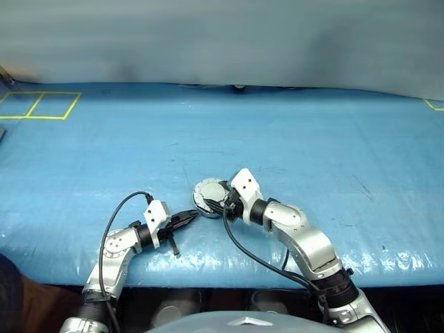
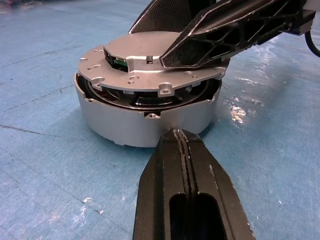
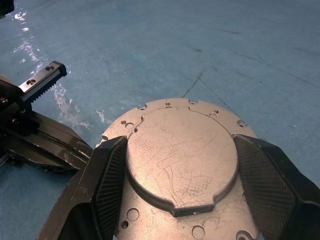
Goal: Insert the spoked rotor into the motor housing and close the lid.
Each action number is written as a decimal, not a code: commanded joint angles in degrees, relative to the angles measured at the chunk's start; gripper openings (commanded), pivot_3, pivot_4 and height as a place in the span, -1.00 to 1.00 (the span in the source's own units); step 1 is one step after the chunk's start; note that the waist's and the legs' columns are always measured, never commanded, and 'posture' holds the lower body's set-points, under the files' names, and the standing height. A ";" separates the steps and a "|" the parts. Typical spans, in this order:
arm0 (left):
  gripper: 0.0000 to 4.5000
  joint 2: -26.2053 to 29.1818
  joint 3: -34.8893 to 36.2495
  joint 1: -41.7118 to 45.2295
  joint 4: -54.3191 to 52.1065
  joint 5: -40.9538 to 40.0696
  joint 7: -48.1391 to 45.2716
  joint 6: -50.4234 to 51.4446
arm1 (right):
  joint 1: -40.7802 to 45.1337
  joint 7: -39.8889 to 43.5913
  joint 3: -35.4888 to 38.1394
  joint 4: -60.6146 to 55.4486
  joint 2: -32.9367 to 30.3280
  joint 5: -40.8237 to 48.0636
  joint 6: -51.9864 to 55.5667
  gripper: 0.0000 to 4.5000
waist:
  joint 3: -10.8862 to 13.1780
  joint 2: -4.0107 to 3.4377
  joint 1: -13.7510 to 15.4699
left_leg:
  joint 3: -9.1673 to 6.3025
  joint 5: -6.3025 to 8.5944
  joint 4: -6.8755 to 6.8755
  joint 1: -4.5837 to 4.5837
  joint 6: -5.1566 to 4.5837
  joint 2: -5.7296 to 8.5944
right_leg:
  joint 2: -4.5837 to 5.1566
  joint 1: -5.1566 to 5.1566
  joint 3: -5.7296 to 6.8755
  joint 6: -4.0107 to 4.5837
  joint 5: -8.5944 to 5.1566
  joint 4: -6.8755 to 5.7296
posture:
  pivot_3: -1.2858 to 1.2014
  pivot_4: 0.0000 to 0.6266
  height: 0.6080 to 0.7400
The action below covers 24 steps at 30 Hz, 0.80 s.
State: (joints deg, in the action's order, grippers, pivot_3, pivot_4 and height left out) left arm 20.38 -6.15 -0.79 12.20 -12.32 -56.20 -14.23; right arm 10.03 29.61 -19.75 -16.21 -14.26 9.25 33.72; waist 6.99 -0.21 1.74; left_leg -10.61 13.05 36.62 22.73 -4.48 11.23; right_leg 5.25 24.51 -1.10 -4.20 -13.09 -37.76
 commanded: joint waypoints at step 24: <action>-1.00 -1.00 -0.22 1.34 0.90 0.58 1.76 -2.52 | 0.97 -0.90 -3.00 -1.16 1.84 -1.32 6.99 0.34 | 0.00 0.00 -0.02 | 0.00 -0.01 0.01 -0.05 0.02 0.00 | 0.00 -0.03 0.00 0.00 0.00 -0.03 | 0.03 -0.52 1.00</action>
State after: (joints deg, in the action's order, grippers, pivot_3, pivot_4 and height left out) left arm 19.74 -6.20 -0.64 13.45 -11.51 -55.06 -15.62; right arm 11.33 28.17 -20.92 -17.02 -12.87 7.15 38.74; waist 6.98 -0.21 1.72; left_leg -10.61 13.04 36.63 22.68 -4.46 11.23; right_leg 5.25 24.48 -1.10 -4.21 -13.09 -37.79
